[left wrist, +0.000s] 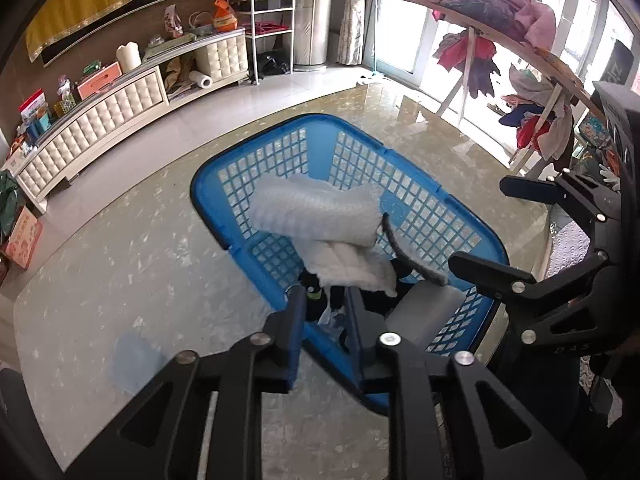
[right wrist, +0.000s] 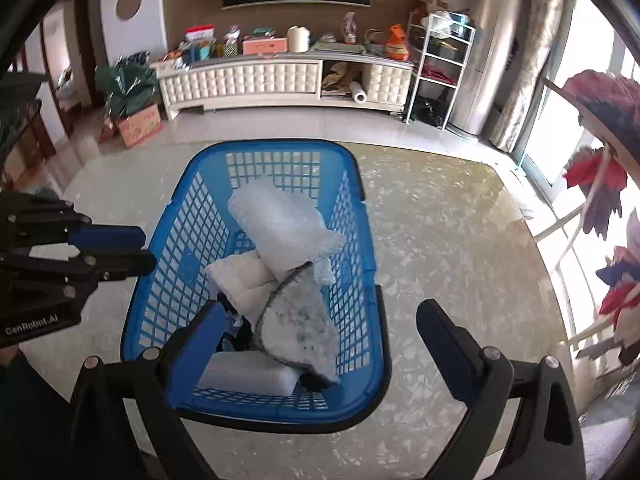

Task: Organize soft objects
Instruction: 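Carry the grey fuzzy pad into the blue basket and open the right gripper, then move the right gripper to the light blue cloth on the table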

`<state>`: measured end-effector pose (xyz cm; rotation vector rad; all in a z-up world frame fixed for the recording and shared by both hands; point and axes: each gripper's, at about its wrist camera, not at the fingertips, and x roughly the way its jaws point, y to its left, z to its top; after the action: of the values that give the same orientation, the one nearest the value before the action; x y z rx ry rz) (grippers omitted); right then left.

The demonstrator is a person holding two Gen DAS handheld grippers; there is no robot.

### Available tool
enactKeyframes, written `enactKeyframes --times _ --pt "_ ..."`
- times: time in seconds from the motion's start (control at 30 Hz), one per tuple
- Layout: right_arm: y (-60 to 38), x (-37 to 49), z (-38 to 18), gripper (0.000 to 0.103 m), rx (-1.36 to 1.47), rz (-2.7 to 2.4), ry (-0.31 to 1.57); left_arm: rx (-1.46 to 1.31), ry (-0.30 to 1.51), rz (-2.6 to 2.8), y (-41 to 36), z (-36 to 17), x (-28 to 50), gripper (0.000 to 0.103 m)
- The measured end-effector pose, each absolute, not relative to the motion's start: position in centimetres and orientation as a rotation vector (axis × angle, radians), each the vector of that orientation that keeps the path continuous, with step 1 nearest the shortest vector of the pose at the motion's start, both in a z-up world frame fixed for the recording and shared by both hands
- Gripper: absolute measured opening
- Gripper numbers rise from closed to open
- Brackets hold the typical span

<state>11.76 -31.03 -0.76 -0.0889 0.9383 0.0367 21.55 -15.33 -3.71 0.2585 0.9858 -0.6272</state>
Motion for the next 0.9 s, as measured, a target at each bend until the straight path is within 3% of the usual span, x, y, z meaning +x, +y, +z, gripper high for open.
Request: enactKeyframes --times 0.2,0.3,0.47,0.53,0.67,0.73,0.9 --pt "-31.8 11.7 -1.1 0.096 -0.053 0.02 0.933 0.267 0.967 -0.66 -16.6 -3.8 21.5 0.057" --pt "-31.6 11.5 -1.2 0.096 -0.07 0.016 0.934 0.271 0.966 -0.662 -16.9 -3.8 21.4 0.059" --pt "-31.6 11.4 -1.2 0.096 -0.061 0.009 0.936 0.305 0.982 -0.663 -17.1 -4.0 21.4 0.071" --pt "-31.5 11.3 -1.2 0.097 -0.053 0.008 0.94 0.312 0.988 -0.664 -16.9 -4.0 21.3 0.082" --pt "-31.0 11.3 -1.0 0.098 -0.05 0.011 0.943 0.334 0.958 -0.649 -16.1 -3.5 20.8 0.09" --pt "-30.5 11.2 -0.7 0.098 -0.057 0.017 0.939 0.351 0.942 -0.631 -15.5 -3.2 20.6 0.103" --pt "-29.4 11.4 -0.1 0.098 -0.062 0.038 0.93 0.323 0.915 -0.584 -13.5 -2.5 20.5 0.103"
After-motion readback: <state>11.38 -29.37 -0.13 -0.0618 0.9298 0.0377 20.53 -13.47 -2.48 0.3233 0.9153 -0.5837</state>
